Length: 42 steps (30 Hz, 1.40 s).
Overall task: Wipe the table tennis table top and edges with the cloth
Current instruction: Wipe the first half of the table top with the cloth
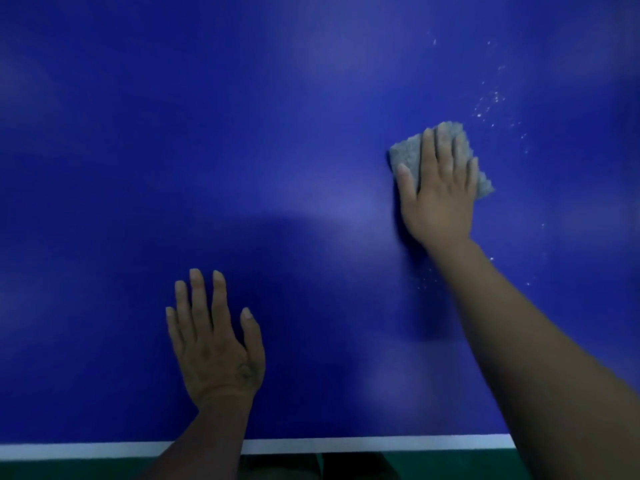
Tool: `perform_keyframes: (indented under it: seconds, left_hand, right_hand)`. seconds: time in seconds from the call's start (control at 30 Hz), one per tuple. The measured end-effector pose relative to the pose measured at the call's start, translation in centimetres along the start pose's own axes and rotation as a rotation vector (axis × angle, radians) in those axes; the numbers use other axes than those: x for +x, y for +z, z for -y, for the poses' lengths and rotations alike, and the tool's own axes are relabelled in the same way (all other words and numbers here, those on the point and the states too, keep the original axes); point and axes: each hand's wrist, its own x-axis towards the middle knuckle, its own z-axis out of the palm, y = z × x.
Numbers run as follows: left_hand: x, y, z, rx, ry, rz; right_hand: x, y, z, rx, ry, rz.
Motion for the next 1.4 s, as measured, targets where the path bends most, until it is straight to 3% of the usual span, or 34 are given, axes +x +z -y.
perform_keyframes:
  seconds: [0.1,0.3,0.4,0.47,0.6,0.73,0.8,0.93,1.1,1.2,1.4]
  left_hand:
    - [0.0,0.0,-0.1,-0.009,0.008,-0.004]
    - [0.1,0.2,-0.1,-0.027,0.01,-0.018]
    - [0.0,0.1,-0.3,-0.029,0.01,-0.025]
    - [0.1,0.0,-0.3,-0.036,0.014,-0.028]
    - [0.0,-0.2,-0.3,-0.032,0.007,-0.021]
    - [0.1,0.0,-0.3,-0.024,0.014,-0.03]
    - [0.1,0.0,-0.2,-0.027,0.019,-0.039]
    - [0.0,0.0,-0.2,-0.027,0.036,-0.055]
    - [0.1,-0.3,-0.1,-0.03,0.043,-0.023]
    - [0.0,-0.3,0.1,-0.026,0.066,0.0]
    - [-1.2,0.5,1.3,0.0,0.219,-0.003]
  right_hand:
    - [-2.7,0.5,3.0,-0.024,-0.001,-0.006]
    - [-20.9,4.0,7.3,0.058,-0.382,0.053]
    - [-23.7,3.6,4.8,0.02,-0.501,0.126]
    - [-20.9,2.5,2.2,0.008,-0.478,0.096]
    - [-11.4,0.3,-2.7,-0.012,-0.173,-0.019]
    - [-7.6,0.0,-1.8,-0.014,0.053,0.04]
    - [-10.2,0.7,0.8,-0.048,0.038,0.023]
    - [-20.8,2.9,5.4,-0.027,-0.163,-0.024]
    - [-31.0,4.0,5.2,0.016,-0.314,0.055]
    - [-30.2,3.1,1.9,0.012,-0.348,0.072]
    - [-19.1,1.3,-3.3,-0.036,-0.196,0.016]
